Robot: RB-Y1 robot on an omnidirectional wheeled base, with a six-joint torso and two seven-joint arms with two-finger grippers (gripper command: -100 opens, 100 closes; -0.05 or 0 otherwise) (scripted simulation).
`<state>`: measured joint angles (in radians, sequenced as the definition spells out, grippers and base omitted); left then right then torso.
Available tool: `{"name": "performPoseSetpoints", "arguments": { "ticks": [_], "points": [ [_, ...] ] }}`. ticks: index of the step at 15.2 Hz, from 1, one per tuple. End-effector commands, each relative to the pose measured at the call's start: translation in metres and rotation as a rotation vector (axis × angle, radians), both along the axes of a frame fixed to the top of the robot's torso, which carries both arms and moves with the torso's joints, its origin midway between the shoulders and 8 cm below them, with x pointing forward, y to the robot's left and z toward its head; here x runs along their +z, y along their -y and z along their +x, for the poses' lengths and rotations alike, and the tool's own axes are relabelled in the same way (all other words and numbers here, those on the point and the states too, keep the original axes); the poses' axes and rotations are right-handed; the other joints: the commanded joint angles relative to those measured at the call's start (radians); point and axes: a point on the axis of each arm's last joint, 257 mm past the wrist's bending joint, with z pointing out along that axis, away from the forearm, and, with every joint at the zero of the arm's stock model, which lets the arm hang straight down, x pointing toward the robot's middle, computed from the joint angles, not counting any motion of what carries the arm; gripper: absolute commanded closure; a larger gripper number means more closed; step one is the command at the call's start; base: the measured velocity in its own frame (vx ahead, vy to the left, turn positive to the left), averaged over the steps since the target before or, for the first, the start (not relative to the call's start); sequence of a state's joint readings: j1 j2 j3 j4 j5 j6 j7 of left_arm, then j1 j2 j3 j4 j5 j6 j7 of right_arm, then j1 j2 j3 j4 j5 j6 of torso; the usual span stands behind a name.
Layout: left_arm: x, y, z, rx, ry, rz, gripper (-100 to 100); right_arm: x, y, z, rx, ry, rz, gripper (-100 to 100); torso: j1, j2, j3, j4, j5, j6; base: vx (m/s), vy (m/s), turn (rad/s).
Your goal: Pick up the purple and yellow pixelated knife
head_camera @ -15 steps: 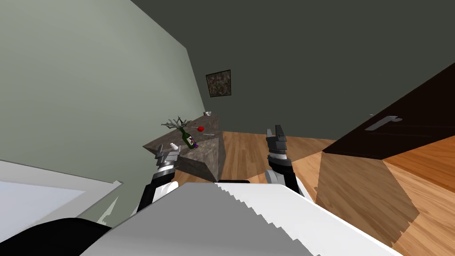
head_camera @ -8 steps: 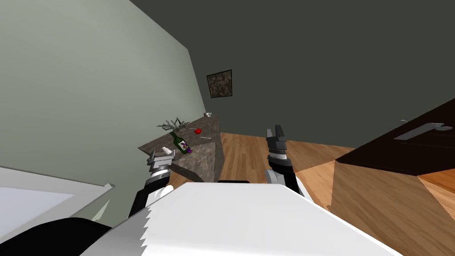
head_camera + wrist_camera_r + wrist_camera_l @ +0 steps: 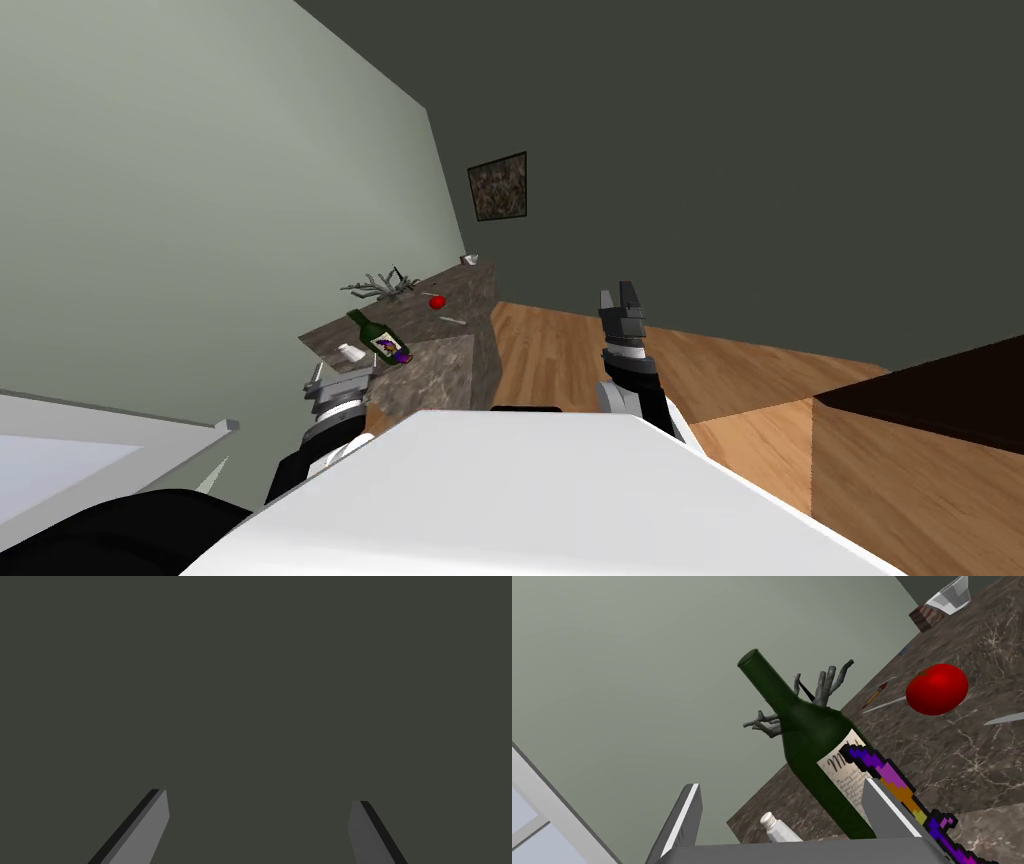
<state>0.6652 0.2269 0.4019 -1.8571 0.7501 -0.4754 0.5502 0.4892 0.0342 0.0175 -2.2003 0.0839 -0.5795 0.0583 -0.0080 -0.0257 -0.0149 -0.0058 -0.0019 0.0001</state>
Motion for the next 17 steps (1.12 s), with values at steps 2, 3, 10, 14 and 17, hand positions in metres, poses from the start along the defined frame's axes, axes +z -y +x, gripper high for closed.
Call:
{"name": "performPoseSetpoints", "arguments": {
  "ticks": [2,3,10,14,17],
  "points": [
    [-0.012,-0.016,-0.017,0.043,0.012,-0.065,-100,0.0,0.0,0.0,0.0,0.0,0.0,0,0.002,0.0,0.0,0.0,0.0,0.0,0.241,-0.106,0.114],
    [-0.021,-0.027,-0.031,0.075,0.022,-0.109,-100,0.0,0.0,0.0,0.0,0.0,0.0,0,0.003,0.001,0.001,0.0,0.001,0.0,0.229,-0.089,0.118],
    [-0.055,-0.061,-0.087,0.201,0.069,-0.264,-100,0.0,0.0,0.0,0.0,0.0,0.0,0,0.005,-0.002,-0.001,0.0,0.001,0.0,0.26,-0.102,0.116],
    [-0.076,-0.075,-0.127,0.288,0.107,-0.355,-100,0.0,0.0,0.0,0.0,0.0,0.0,0,0.006,-0.002,-0.001,0.0,0.001,0.0,0.278,-0.088,0.115],
    [-0.089,-0.079,-0.149,0.338,0.13,-0.403,-100,0.0,0.0,0.0,0.0,0.0,0.0,0,0.009,-0.001,-0.001,0.0,0.002,0.0,0.244,-0.063,0.09]
  ]
}}
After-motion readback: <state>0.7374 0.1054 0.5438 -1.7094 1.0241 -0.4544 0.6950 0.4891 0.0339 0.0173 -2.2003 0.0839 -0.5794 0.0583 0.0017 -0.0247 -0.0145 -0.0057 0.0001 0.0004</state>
